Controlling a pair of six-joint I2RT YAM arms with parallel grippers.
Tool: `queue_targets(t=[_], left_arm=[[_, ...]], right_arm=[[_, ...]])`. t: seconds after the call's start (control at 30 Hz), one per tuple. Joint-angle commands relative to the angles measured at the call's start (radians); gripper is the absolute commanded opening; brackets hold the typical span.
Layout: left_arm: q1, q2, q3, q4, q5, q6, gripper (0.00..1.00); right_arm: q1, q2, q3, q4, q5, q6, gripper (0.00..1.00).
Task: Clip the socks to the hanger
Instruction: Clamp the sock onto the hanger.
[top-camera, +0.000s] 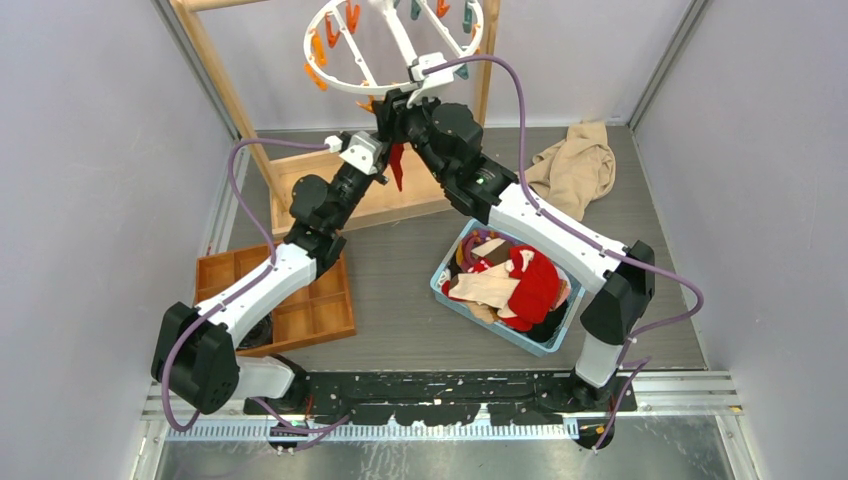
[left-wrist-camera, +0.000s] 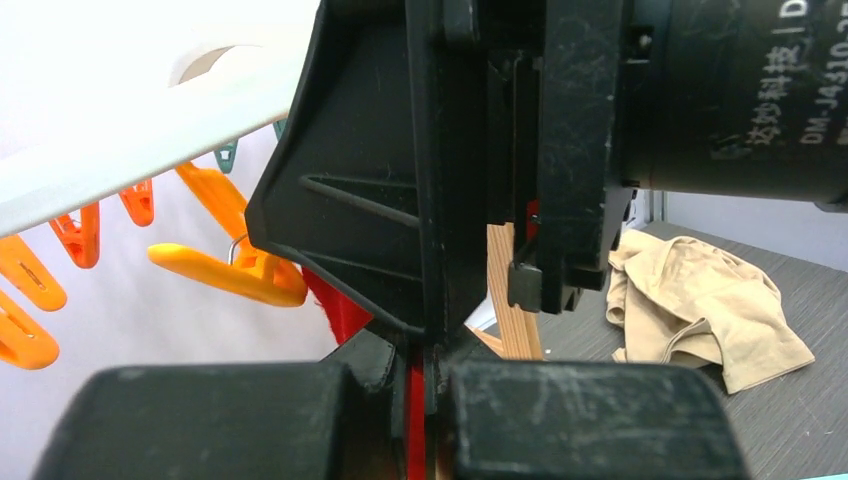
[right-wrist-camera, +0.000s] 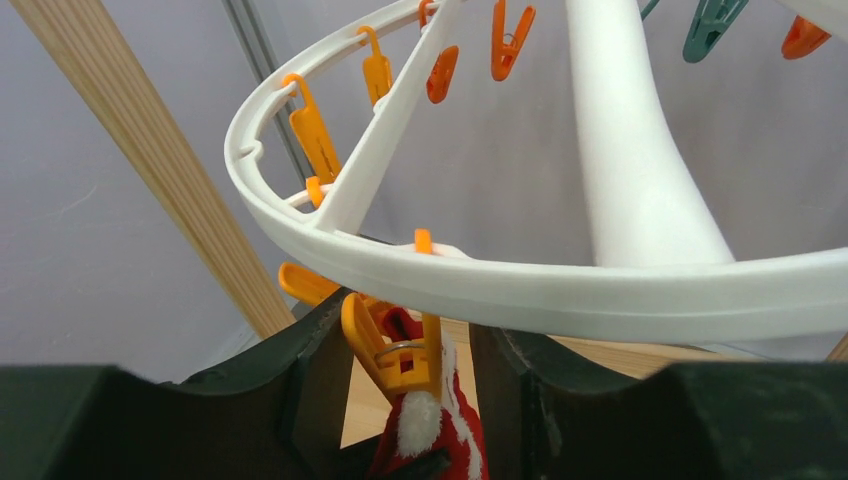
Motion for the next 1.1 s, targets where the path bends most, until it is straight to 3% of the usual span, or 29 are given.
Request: queue_targets(t=[0.0,0.2,0.27,0.3,0.4,0.6,0.83,1.07], left_arm=[[0.006,-0.010,0.039,0.044,-0.013,-0.010,0.00],[0.006,-0.021,0.037,0.043,-0.026,-0.035,0.02],[0.006,-0.031,0.029,0.040,-0.035,-0.053,0.12],[0.006,-0.038,0.023,0.039,-0.043,-0.066,0.18],[0.006,-0.067,0.006,0.008,-0.055,-0.099,0.36],[0.006,-0.158,-0.038,-0.106,-0.040,-0.161,0.56],[0.006,-0.333,-0.076,-0.380,-0.008,-0.254,0.67],[0.006,-0.477,-0.087,-0.735,0.013,-0.382,0.70]], right_arm=[[-0.004,-0.079,-0.017,0.047,-0.020,-0.019,0.53],[-0.003,-0.117,-0.057,0.062,-0.019,-0.036,0.70],[-0.007,-0.145,-0.090,0.075,-0.033,-0.033,0.97],[-0.012,-0.162,-0.106,0.077,-0.050,-0.029,0.99],[-0.027,-0.217,-0.163,0.056,-0.080,0.001,1.00],[-0.060,-0.341,-0.290,-0.009,-0.162,0.014,1.00],[-0.163,-0.486,-0.429,-0.095,-0.444,-0.076,1.00],[-0.369,-0.548,-0.515,-0.296,-0.726,-0.090,1.00]])
